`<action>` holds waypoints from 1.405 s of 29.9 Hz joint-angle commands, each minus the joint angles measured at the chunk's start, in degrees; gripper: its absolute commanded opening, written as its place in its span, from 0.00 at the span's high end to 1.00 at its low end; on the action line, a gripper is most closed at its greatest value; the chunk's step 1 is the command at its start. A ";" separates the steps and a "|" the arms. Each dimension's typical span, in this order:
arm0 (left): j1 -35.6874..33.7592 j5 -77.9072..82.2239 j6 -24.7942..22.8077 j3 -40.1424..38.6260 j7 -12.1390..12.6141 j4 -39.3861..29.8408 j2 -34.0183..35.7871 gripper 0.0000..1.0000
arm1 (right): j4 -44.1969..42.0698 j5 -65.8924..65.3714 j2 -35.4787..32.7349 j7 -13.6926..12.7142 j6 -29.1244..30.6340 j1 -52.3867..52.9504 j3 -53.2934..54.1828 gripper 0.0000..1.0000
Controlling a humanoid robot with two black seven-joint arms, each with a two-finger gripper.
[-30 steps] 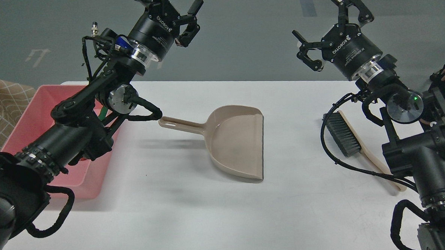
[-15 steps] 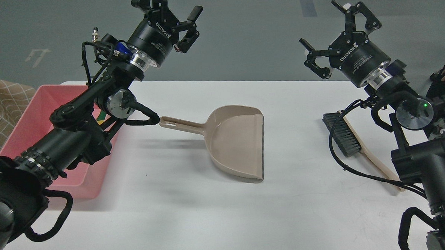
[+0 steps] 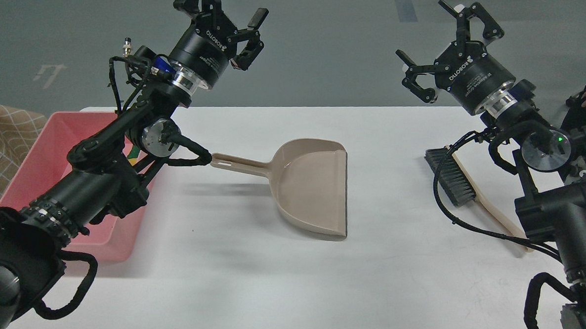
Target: Sweep and dump garbage into bin
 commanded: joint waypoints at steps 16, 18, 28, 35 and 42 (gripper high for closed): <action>1.09 -0.62 0.00 -0.64 -0.01 -0.05 -0.20 0.02 | -0.47 0.00 0.10 0.08 0.00 0.71 0.36 0.00; 1.09 -0.62 0.00 -0.64 -0.01 0.04 -0.20 0.02 | -0.55 0.00 0.10 0.17 0.00 0.79 0.36 0.00; 1.18 -0.70 0.00 -0.64 -0.01 0.04 -0.64 0.02 | -0.55 0.00 -0.08 0.17 0.00 0.97 0.36 0.00; 1.18 -0.71 0.00 -0.64 -0.01 -0.05 -0.64 0.02 | -0.55 0.00 0.01 0.17 0.00 0.88 0.36 0.00; 1.27 -0.79 0.00 -0.64 -0.01 0.04 -0.73 0.02 | -0.90 0.00 0.19 0.35 0.00 0.62 1.32 0.00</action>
